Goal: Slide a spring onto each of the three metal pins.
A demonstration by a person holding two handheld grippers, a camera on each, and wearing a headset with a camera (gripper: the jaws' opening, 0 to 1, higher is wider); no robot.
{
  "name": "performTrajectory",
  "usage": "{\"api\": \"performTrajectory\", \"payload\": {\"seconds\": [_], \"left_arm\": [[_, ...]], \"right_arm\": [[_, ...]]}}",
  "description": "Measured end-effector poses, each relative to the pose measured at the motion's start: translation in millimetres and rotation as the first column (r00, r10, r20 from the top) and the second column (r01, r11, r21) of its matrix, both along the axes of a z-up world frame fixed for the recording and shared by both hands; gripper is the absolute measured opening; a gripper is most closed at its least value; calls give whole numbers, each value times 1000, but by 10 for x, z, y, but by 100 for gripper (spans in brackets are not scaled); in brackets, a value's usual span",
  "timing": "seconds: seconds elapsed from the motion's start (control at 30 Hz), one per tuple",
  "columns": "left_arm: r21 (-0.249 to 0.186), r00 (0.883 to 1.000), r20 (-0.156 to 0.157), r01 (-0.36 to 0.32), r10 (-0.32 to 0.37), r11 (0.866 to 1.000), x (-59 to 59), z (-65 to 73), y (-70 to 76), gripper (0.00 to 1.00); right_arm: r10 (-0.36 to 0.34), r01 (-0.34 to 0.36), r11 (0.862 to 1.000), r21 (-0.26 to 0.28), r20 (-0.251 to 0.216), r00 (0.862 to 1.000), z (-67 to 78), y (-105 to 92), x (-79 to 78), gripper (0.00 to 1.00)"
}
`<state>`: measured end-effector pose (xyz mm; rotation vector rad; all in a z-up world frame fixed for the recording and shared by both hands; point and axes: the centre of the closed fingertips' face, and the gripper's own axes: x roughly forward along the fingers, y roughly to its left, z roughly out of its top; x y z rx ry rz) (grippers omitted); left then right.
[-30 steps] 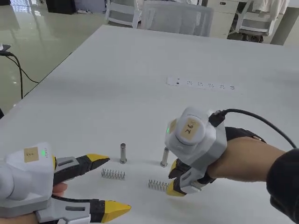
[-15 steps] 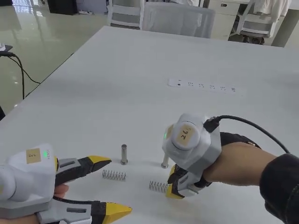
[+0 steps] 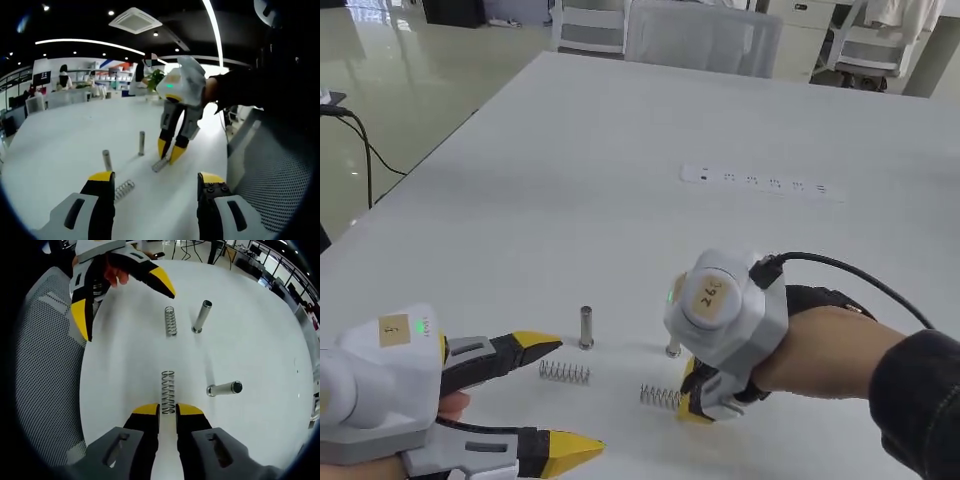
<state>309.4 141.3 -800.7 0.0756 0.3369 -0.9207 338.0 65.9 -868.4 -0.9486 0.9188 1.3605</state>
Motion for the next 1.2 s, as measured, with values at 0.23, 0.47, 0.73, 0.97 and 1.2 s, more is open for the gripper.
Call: {"api": "performTrajectory", "payload": {"seconds": [0.23,0.47,0.73,0.97,1.2], "left_arm": [[2,1000,0,9,-9,1000,-4,-2,-29,62],[7,1000,1,23,-23,1000,-19,-2,-67,61],[17,999,3,52,-52,998,-14,2,-129,60],[24,996,11,83,-84,996,5,39,-207,57],[29,992,21,127,-127,992,16,81,-302,51]], "right_arm": [[3,-3,1000,6,2,1000,5,-1,7,8],[-7,7,1000,16,2,1000,8,-17,5,8],[8,-7,999,39,-6,1000,184,1,-58,7],[33,-33,998,56,-6,999,377,-1,-138,7],[61,-62,996,59,9,998,491,18,-204,8]]}}
